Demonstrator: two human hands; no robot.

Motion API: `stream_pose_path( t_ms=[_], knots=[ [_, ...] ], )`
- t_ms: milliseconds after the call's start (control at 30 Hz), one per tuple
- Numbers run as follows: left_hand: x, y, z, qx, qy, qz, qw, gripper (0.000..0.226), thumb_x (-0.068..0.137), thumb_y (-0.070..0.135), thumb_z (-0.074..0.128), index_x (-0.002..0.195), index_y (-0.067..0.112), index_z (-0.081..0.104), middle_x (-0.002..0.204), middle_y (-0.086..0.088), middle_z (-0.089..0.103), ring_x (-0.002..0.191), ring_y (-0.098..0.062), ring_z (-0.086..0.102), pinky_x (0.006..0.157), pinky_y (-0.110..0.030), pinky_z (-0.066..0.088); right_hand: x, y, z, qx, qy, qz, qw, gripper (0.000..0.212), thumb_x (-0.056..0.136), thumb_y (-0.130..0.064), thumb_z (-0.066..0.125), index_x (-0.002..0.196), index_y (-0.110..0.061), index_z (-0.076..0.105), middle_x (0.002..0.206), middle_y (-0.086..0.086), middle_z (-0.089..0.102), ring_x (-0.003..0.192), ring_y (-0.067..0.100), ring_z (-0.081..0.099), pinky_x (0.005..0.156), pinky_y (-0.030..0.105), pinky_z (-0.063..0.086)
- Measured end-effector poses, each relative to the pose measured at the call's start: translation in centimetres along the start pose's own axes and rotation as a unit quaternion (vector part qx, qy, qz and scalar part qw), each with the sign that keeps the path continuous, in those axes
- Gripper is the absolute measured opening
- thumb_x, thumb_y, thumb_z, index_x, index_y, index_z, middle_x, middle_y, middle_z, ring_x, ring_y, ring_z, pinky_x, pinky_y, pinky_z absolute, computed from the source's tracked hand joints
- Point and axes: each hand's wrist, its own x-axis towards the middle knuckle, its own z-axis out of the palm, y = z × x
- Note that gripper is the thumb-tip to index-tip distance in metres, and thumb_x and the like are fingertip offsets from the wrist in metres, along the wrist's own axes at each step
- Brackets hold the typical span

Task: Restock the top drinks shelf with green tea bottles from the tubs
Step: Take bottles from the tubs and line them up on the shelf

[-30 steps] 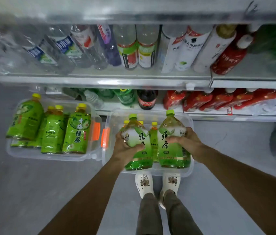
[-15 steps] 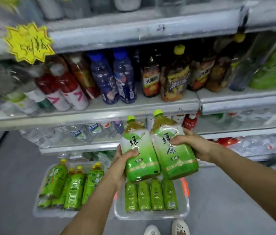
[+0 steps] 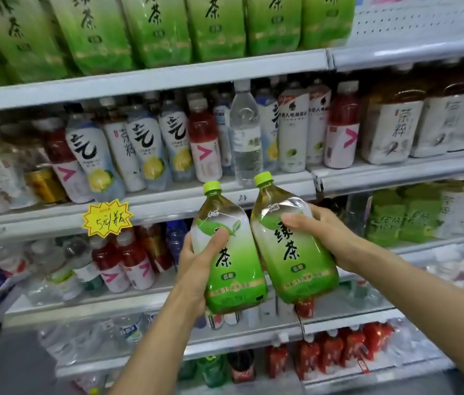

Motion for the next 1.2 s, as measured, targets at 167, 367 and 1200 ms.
stream_pose_path(
  t_ms=[167,367,1200],
  knots=[
    [0.5,5.8,5.4,0.026,-0.055,0.072,0.996,0.085,0.053,0.041,0.094,0.128,0.023,0.059,0.11,-0.012,0.076,0.098,-0.035,0.074,0.083,-0.058,0.059,-0.1,-6.4,-3.4,0.011,0.014,-0.088,0.996,0.06,0.059,-0.044,0.08,0.108,-0.012,0.066,0.095,0.012,0.076,0.08,0.028,0.073,0.071,0.043,0.061],
    [2.0,10.1,13.7,0.02,-0.083,0.148,0.985,0.078,0.057,0.048,0.092,0.125,0.027,0.061,0.111,-0.01,0.076,0.101,-0.034,0.073,0.088,-0.059,0.057,0.7,-13.8,-10.0,-0.019,0.057,-0.182,0.981,0.065,0.064,-0.048,0.076,0.115,-0.01,0.062,0.096,0.013,0.075,0.079,0.028,0.074,0.065,0.04,0.06],
    [11.9,17.5,35.2,0.031,0.027,0.311,0.95,0.097,0.044,0.061,0.091,0.127,0.021,0.058,0.112,-0.005,0.075,0.104,-0.029,0.072,0.093,-0.054,0.056,18.2,-30.2,-29.4,-0.044,0.172,-0.291,0.94,0.075,0.071,-0.05,0.083,0.126,-0.018,0.044,0.114,0.004,0.06,0.103,0.024,0.063,0.087,0.044,0.055]
  ],
)
